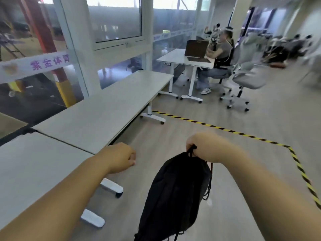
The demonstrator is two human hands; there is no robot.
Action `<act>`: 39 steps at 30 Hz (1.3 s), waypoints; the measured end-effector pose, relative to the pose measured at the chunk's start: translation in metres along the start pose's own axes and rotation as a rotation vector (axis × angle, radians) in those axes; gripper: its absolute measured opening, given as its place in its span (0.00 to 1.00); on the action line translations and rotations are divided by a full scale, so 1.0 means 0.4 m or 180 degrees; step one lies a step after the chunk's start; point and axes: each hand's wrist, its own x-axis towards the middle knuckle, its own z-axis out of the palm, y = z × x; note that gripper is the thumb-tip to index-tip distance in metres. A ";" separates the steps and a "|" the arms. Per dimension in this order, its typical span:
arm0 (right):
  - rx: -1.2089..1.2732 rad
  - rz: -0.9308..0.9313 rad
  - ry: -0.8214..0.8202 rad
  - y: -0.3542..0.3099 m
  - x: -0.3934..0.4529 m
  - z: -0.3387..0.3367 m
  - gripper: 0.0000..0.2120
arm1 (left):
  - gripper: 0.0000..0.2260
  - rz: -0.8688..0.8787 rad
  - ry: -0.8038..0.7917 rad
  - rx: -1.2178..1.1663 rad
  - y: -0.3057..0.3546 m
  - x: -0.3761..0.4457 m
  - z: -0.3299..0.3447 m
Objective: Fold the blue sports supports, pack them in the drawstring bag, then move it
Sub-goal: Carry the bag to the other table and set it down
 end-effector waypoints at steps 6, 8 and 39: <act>0.0396 0.0885 0.0000 0.246 -0.031 0.031 0.11 | 0.08 0.0812 -0.0004 0.0312 0.214 0.287 -0.032; 0.0513 0.1195 0.0026 0.328 -0.045 0.040 0.12 | 0.08 0.1057 -0.0036 0.0369 0.293 0.378 -0.043; 0.1559 0.4478 0.0877 1.393 -0.857 0.248 0.07 | 0.11 0.3594 -0.0719 0.0921 1.909 0.766 0.083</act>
